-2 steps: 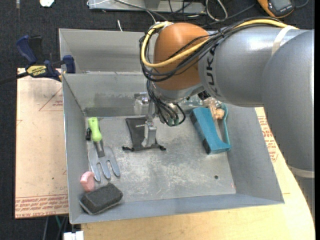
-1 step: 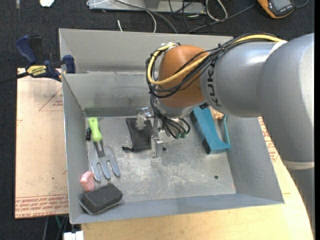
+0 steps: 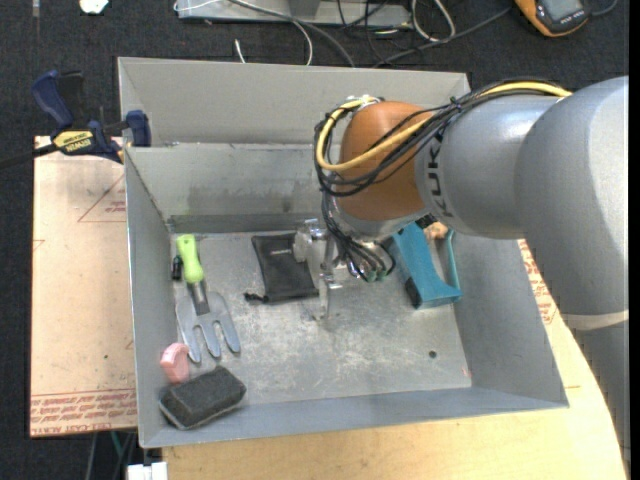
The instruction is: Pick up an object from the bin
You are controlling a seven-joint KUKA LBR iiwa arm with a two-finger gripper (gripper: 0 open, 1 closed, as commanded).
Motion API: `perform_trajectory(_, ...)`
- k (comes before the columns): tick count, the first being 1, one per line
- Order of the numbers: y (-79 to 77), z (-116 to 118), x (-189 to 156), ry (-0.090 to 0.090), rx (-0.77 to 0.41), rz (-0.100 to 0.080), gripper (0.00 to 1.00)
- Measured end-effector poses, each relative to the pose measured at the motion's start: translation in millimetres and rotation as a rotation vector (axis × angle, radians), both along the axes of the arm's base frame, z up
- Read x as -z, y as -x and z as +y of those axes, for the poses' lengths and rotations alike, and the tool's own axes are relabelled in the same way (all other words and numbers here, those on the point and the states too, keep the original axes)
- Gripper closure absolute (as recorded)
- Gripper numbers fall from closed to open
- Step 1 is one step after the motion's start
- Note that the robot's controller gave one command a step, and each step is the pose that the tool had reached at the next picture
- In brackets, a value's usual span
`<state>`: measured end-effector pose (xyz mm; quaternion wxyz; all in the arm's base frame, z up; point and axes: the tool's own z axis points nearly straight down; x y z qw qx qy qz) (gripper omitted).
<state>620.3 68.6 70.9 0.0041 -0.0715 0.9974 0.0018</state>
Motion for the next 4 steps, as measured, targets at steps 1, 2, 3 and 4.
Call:
perform_trajectory(1,-2.2,14,0,-0.004,0.126,-0.001,1.0)
perform_trajectory(2,-2.1,14,0,-0.005,0.127,-0.001,1.0)
perform_trajectory(3,-6.6,15,-59,-0.004,0.12,0.003,1.0)
perform_trajectory(4,-5.8,13,-135,-0.003,0.076,0.007,1.0)
